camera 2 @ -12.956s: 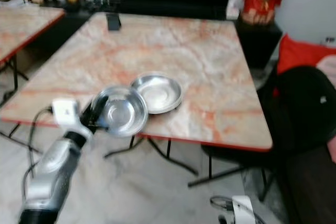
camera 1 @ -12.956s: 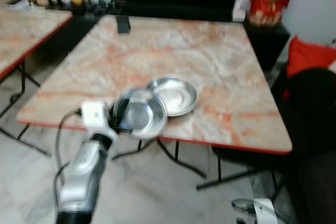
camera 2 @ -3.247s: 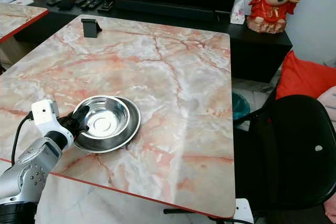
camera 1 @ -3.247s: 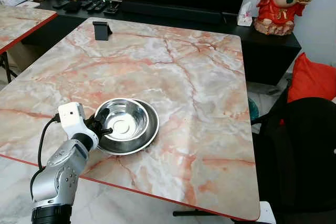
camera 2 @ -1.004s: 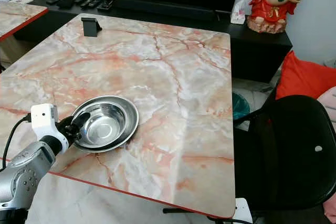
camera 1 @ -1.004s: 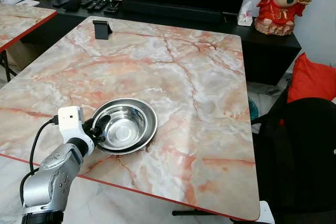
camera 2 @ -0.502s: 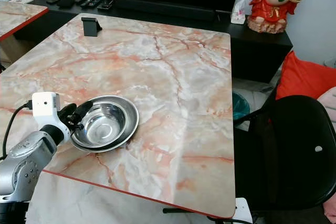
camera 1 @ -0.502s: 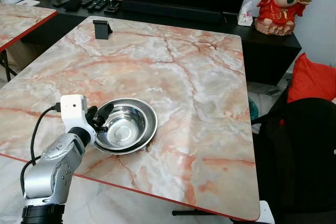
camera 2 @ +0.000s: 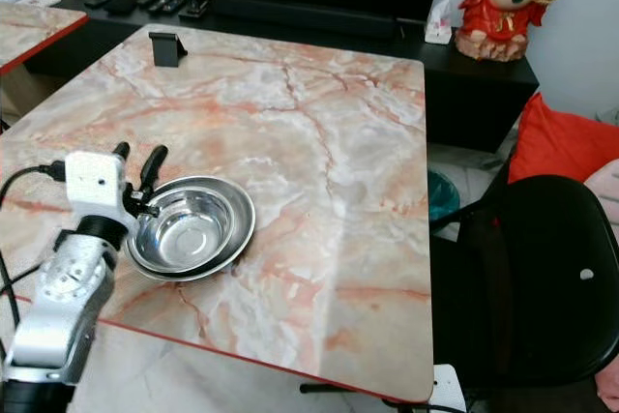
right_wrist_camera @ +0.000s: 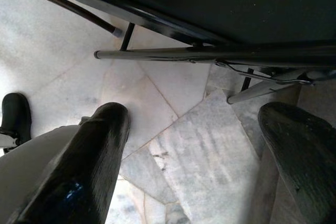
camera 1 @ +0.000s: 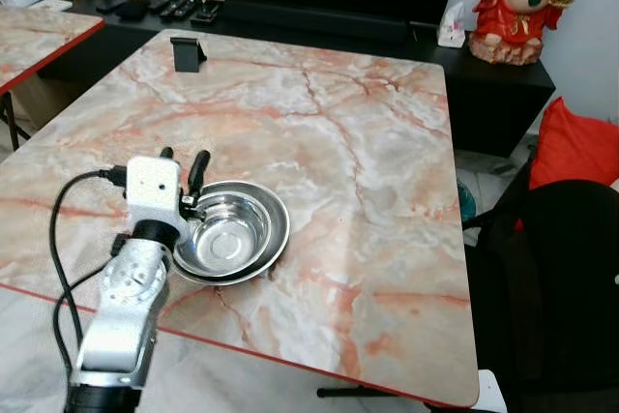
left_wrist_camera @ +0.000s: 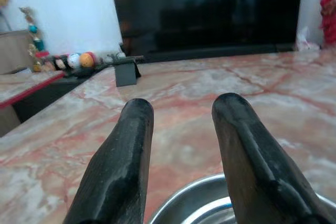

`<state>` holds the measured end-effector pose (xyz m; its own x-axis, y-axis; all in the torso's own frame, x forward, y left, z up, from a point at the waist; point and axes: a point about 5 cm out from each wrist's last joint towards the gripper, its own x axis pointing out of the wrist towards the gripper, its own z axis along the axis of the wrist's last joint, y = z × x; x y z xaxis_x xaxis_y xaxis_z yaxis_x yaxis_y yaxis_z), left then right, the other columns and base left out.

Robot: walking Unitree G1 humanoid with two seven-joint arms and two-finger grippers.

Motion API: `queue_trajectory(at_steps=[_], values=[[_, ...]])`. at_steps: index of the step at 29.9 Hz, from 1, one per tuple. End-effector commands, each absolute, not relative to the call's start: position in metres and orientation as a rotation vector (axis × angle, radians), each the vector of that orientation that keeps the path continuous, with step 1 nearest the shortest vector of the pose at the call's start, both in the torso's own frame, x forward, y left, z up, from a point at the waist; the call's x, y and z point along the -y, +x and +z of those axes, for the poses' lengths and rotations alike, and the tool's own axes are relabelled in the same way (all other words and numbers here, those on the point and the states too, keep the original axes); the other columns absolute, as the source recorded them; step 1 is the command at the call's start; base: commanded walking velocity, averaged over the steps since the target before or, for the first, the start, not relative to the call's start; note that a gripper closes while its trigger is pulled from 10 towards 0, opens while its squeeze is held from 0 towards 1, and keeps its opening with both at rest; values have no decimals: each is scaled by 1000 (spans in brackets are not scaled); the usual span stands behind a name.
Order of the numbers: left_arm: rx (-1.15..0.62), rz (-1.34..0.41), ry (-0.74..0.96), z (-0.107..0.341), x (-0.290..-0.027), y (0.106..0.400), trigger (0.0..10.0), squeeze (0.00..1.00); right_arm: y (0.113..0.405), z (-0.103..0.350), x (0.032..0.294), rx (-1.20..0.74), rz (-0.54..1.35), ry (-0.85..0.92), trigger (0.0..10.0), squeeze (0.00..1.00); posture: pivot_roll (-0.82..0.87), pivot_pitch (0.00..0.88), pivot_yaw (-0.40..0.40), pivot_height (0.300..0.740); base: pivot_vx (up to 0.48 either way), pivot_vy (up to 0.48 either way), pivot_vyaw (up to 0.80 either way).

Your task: Setting the table

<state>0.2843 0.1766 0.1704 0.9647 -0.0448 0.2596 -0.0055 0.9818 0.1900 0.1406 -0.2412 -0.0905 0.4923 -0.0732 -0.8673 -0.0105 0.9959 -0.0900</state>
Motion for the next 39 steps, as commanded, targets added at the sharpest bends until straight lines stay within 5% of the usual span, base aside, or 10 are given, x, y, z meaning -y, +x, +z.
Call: queue_trajectory(at_steps=[1, 20, 39], values=[[278, -24, 205, 161, -170, 282, 10000, 0, 139, -90, 244, -1051, -61, -83, 10000, 0, 58, 0, -68, 740, 0, 0, 0], [335, -9, 178, 157, -164, 288, 10000, 0, 135, -92, 244, -1062, -86, -85, 10000, 0, 58, 0, -66, 740, 0, 0, 0], [348, -9, 160, 159, -161, 290, 10000, 0, 137, -91, 246, -1066, -89, -109, 10000, 0, 62, 0, -71, 740, 0, 306, 0]])
